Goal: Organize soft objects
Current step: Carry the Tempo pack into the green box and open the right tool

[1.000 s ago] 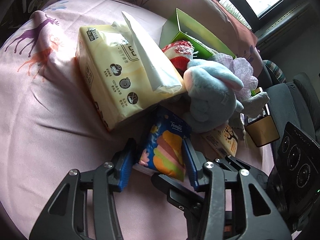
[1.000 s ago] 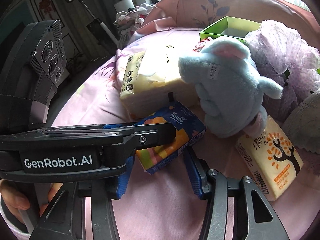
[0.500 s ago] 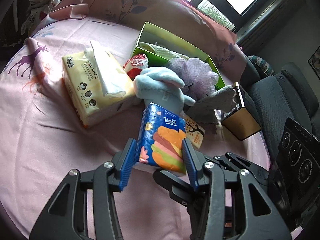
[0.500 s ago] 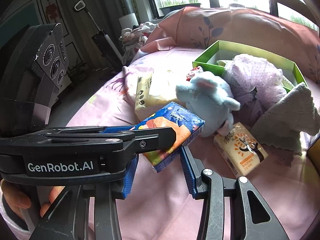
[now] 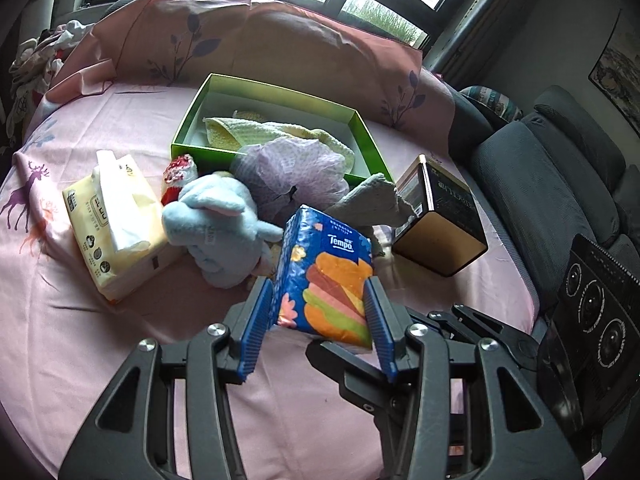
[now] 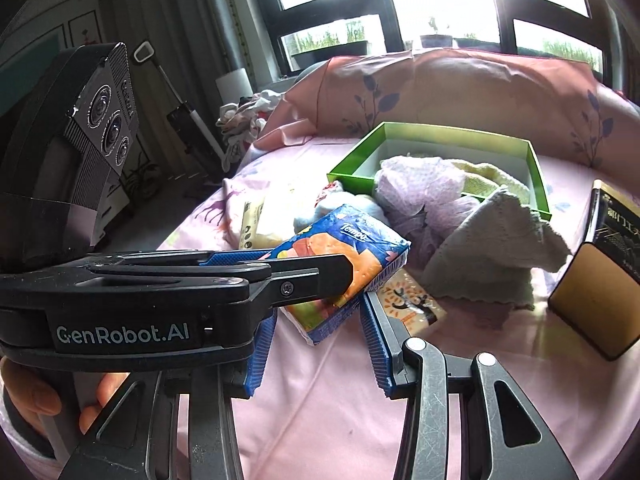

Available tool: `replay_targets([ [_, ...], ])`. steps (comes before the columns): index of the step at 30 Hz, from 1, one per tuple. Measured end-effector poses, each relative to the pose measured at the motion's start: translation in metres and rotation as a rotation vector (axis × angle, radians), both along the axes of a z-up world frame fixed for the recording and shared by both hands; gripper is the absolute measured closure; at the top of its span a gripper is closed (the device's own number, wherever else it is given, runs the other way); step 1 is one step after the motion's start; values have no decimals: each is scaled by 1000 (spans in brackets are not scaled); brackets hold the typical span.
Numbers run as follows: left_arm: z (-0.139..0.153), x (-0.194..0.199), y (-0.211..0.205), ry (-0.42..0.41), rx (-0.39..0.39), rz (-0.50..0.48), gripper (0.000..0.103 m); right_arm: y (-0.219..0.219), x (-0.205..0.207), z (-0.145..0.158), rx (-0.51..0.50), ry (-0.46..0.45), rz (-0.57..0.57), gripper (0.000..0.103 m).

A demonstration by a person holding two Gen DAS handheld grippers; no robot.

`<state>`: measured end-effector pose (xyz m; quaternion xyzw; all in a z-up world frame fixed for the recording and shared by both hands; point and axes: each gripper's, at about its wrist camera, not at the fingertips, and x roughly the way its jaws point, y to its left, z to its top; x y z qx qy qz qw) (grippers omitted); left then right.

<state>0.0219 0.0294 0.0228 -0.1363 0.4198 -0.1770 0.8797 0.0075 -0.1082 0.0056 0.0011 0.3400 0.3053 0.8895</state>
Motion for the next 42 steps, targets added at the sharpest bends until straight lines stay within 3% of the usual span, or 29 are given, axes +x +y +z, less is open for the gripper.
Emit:
replay_targets([
  [11,37,48,-37,-69,51,-60,57,-33,42,33,50,-69,-63,58],
  [24,68,130,-38,-117,101,-41,57,-31,118,60,78,-144,-86,58],
  [30,52,178,-41,-75,88,-24,57,-31,167,48,69,-103,-109,58],
  [37,12,224,-50,26,93,-7,57,-33,218,14,47,34,-131,58],
  [42,-12,243,-45,97,50,18,57,-30,234,-3,11,91,-139,58],
])
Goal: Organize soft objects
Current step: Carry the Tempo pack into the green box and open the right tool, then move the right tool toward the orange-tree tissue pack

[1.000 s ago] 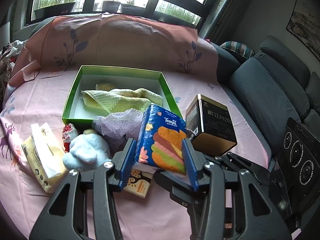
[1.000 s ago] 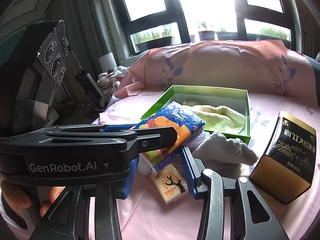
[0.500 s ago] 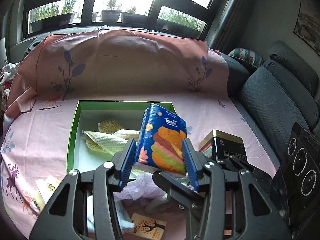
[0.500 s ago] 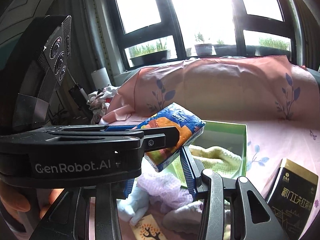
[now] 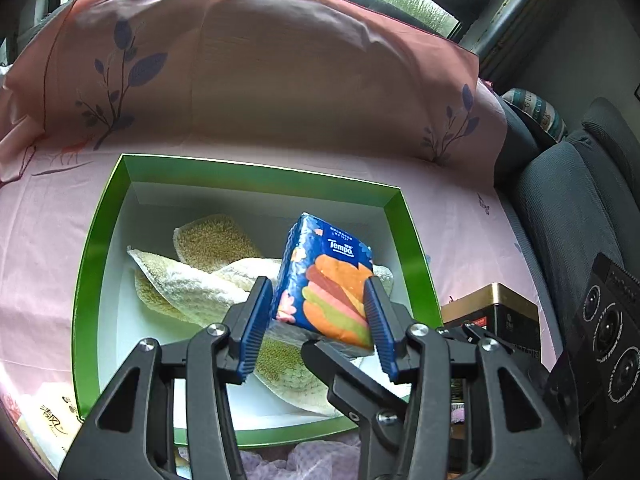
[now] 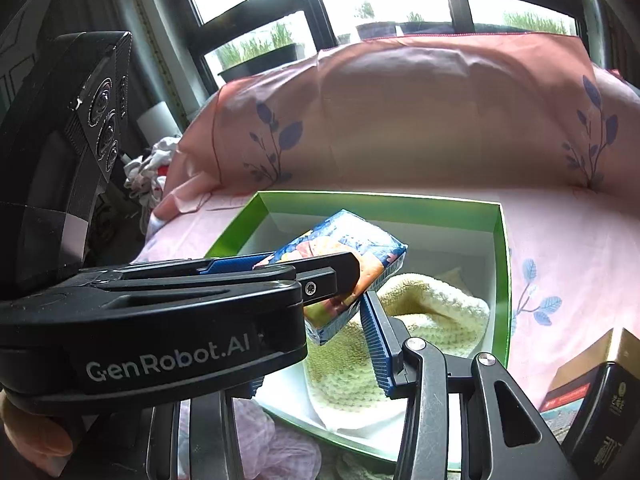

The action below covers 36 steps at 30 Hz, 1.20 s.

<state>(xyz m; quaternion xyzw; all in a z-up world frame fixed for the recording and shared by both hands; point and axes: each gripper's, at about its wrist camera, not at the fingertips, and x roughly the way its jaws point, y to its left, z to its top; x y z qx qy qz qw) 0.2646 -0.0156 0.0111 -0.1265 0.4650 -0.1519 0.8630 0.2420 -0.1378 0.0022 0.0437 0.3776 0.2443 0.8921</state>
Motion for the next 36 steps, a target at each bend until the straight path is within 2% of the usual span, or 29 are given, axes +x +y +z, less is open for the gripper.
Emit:
replay_targets([
  [4,-10,5,1,31,43,30,56,1,7,-7,0,42,1,57],
  [6,-12,5,4,47,65,54,49,3,9,-9,-30,62,-2,57],
  [8,-9,3,9,40,84,81,29,3,7,-8,-62,63,-19,53],
  [10,-1,-2,16,21,100,106,20,-2,2,-3,-65,44,-38,47],
  [12,8,-8,21,3,106,116,19,-8,-6,6,-57,21,-54,41],
  [16,26,-28,31,-31,159,148,18,-18,-29,24,-54,-17,-80,39],
  [18,34,-41,34,-50,185,151,18,-21,-42,32,-60,-30,-91,31],
  [19,38,-49,34,-58,199,151,17,-22,-50,36,-66,-38,-101,22],
  [20,41,-57,34,-67,215,152,17,-24,-59,39,-69,-50,-109,20],
  [21,44,-65,35,-76,232,153,16,-25,-67,43,-72,-61,-113,20],
  [22,47,-74,34,-85,242,148,11,-26,-76,46,-72,-71,-113,20],
  [23,49,-82,34,-94,248,137,0,-27,-86,49,-70,-80,-112,20],
  [26,57,-112,31,-142,272,125,1,-32,-112,56,-76,-91,-124,20],
  [31,63,-155,23,-179,294,102,1,-42,-150,66,-66,-103,-154,20],
  [36,58,-189,16,-169,338,106,1,-45,-181,66,-89,-100,-156,20],
])
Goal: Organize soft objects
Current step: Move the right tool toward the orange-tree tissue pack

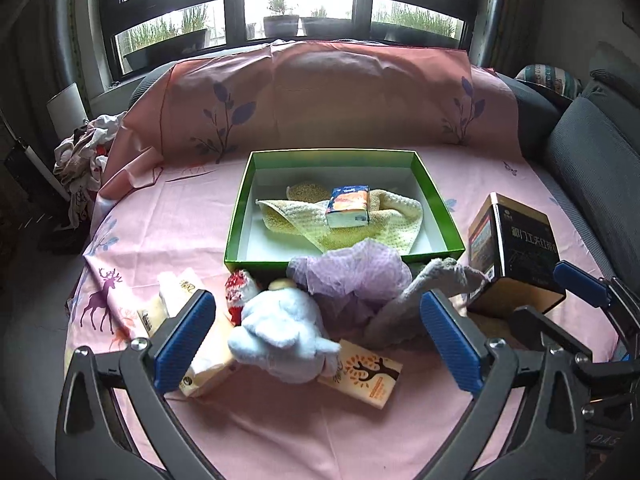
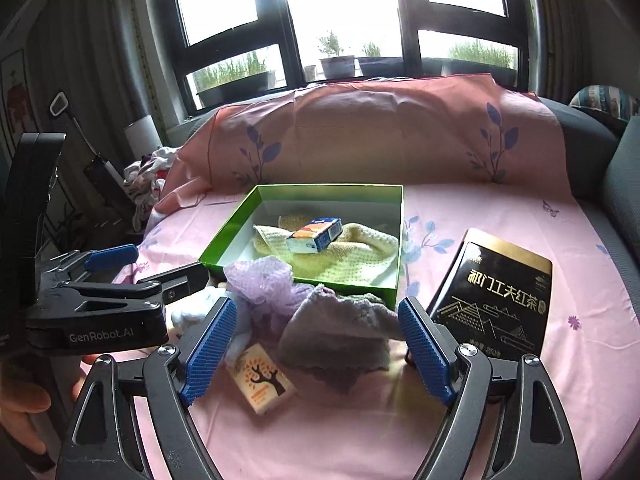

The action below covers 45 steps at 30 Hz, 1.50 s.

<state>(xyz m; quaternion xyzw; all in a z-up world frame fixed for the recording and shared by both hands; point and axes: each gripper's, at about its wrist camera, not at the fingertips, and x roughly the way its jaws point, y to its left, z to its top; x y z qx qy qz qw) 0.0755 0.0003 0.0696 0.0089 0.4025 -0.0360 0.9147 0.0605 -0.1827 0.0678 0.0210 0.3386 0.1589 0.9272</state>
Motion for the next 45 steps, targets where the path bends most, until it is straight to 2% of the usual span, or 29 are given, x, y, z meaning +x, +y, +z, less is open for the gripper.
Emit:
replay_targets([
  [7,-16,-35,-3,13,64,17,1,-7,-26,-18,10,23,43,20],
  [14,-35,-53,-3,53,57,31,1,-9,-42,-42,13,80,61,20],
  [22,-60,-58,-3,112,26,41,1,-6,-46,-64,19,127,75,20],
  [32,-85,-49,-3,164,24,51,1,6,-37,-88,-17,168,87,20],
  [36,-96,-41,3,188,-10,53,1,12,-33,-101,-60,187,95,20],
  [40,-109,-34,8,207,-44,49,1,15,-27,-115,-52,218,115,20],
  [45,-123,-28,13,213,-167,19,1,27,-17,-135,-57,253,152,20],
])
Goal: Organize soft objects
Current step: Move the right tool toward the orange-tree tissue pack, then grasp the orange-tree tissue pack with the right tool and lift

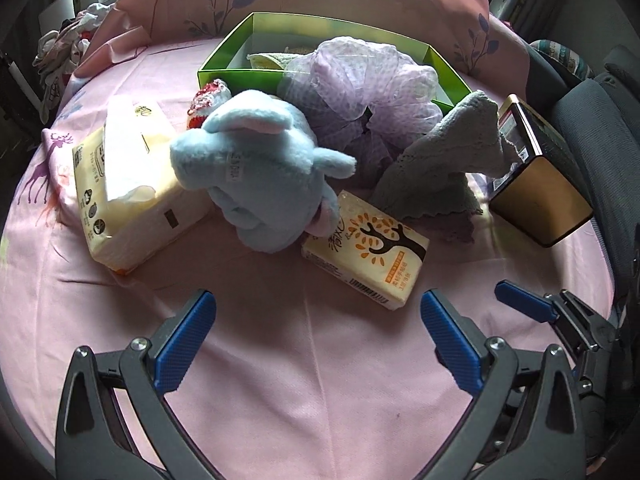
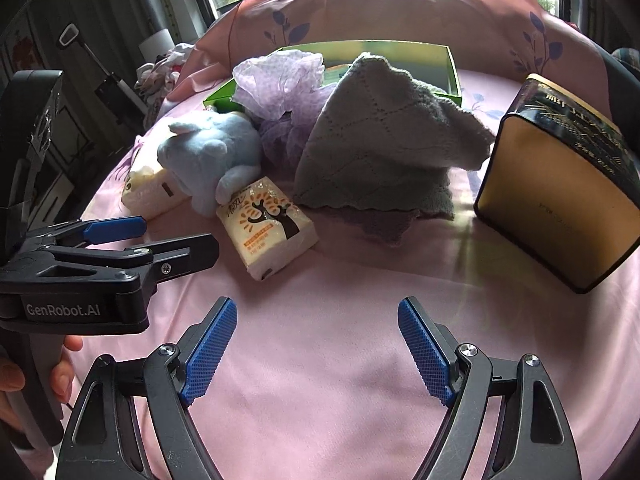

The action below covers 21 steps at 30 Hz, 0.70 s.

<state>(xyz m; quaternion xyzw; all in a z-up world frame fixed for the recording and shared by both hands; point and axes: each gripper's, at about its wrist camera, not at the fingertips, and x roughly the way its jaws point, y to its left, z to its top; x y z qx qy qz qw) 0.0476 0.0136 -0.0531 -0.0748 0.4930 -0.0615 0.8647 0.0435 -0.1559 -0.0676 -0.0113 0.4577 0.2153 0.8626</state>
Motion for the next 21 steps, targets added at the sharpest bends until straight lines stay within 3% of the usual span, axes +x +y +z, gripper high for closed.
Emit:
replay_targets([
  [6,-10,9,-1,-6,-87,-27,5,16,12,-12,-3,0,34,20],
  [12,-16,23,-6,-12,-138,-58,25,27,23,-13,30,-26,67,20],
  [19,-26,37,-6,-8,-203,-59,26,37,30,-17,48,-52,92,20],
  [21,-26,40,-9,-8,-200,-59,28,39,33,-18,41,-57,93,28],
])
